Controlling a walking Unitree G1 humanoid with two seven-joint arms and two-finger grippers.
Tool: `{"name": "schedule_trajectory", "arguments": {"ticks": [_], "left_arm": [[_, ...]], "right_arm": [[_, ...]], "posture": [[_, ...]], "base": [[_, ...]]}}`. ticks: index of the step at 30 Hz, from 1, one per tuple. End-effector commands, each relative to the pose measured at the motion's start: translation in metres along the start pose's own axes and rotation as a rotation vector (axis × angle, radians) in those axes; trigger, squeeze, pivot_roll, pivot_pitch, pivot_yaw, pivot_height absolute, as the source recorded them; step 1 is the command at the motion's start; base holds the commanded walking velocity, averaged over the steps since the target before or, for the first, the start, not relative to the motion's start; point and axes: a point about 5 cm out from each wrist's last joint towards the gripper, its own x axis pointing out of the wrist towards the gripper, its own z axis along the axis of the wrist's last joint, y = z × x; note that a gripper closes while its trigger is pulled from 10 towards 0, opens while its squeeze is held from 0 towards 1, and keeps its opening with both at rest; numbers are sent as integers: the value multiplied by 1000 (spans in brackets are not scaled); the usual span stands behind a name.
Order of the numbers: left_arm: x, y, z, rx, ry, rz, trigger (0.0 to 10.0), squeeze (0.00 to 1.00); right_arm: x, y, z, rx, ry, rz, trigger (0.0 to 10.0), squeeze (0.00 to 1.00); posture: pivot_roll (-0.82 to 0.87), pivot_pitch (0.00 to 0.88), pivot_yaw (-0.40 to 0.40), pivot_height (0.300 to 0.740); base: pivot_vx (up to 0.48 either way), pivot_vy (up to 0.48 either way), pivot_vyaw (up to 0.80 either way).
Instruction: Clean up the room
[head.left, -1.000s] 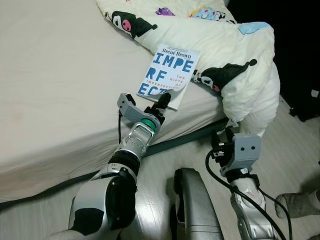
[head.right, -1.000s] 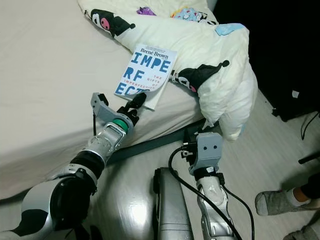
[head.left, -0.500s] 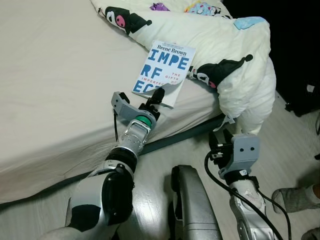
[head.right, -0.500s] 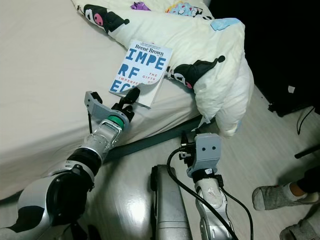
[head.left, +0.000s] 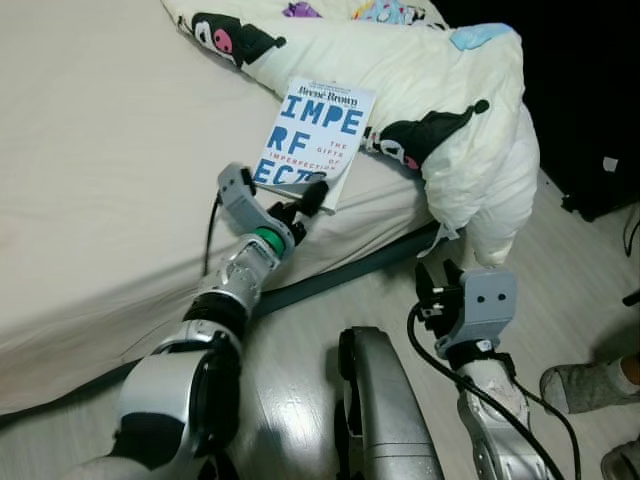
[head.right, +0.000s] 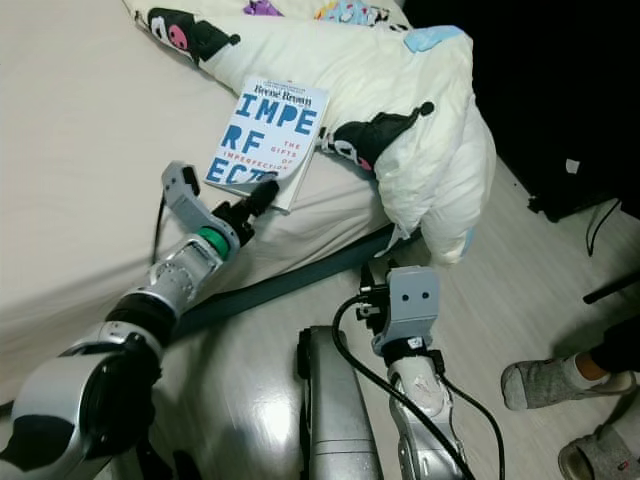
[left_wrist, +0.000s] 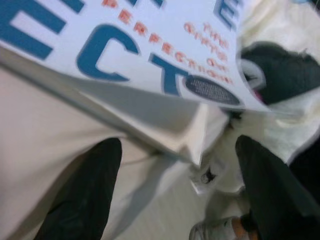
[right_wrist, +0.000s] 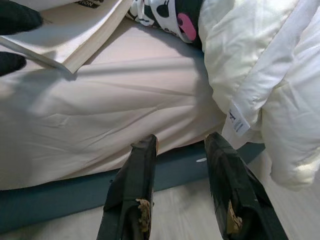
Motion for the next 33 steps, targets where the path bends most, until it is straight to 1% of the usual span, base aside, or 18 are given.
{"name": "schedule_trajectory", "arguments": {"ticks": [1,2,4,6,7,8,9,10,12,13,14,17,20,26,27,28,31,33], "left_arm": [[-17,10,-6,-20,55,22,10000,0],[-26,9,-4,-21,55,20,10000,0],[-44,9,5,52,11,17,10000,0],[-47,8,6,77,-1,13,10000,0],[-48,9,15,51,-29,26,10000,0],[-48,9,15,51,-29,26,10000,0],[-45,13,36,-15,-81,44,10000,0],[-44,14,44,-38,-102,45,10000,0],[-43,15,47,-46,-112,43,10000,0],[-40,15,52,-89,-118,42,10000,0],[-40,15,52,-89,-118,42,10000,0],[-30,5,38,-237,-60,27,10000,0],[-23,-6,18,-287,-27,56,10000,0],[-8,-4,0,-332,-11,171,10000,0],[0,-3,-8,-400,-5,216,10000,0],[0,-3,-8,-400,-5,216,10000,0],[7,-7,-16,-481,10,236,10000,0],[12,-15,-23,-507,34,232,10000,0]], "right_arm": [[-6,-2,-6,8,26,-8,10000,0],[-6,-2,-6,10,27,-7,10000,0],[-6,1,-7,18,27,-3,10000,0],[-6,1,-7,19,28,-2,10000,0],[-6,3,-7,22,30,5,10000,0],[-6,3,-7,22,30,5,10000,0],[-6,4,-8,24,34,20,10000,0],[-5,5,-9,26,35,24,10000,0],[-5,5,-9,26,35,26,10000,0],[-3,5,-9,26,35,32,10000,0],[-3,5,-9,26,35,32,10000,0],[0,8,-8,25,30,46,10000,0],[1,8,-9,27,31,45,10000,0],[-3,11,-10,36,36,43,10000,0],[-4,11,-12,39,44,43,10000,0],[-4,11,-12,39,44,43,10000,0],[-4,12,-12,41,45,45,10000,0],[-5,14,-11,43,46,47,10000,0]], "posture": [[-216,379,27,472],[-216,379,27,472],[-203,373,25,472],[-203,373,25,472],[-196,370,20,472],[-196,370,20,472],[-182,361,10,472],[-178,357,5,472],[-178,357,5,472],[-176,354,2,472],[-176,354,2,472],[-176,351,0,472],[-181,356,1,472],[-192,359,2,472],[-189,364,2,472],[-189,364,2,472],[-204,378,-1,472],[-208,389,-3,472]], "base": [[0,0,0],[0,0,0],[0,0,0],[0,0,0],[0,0,0],[0,0,0],[0,0,0],[0,0,0],[0,0,0],[0,0,0],[0,0,0],[0,0,0],[0,0,0],[0,0,0],[0,0,0],[0,0,0],[0,0,0],[0,0,0]]}}
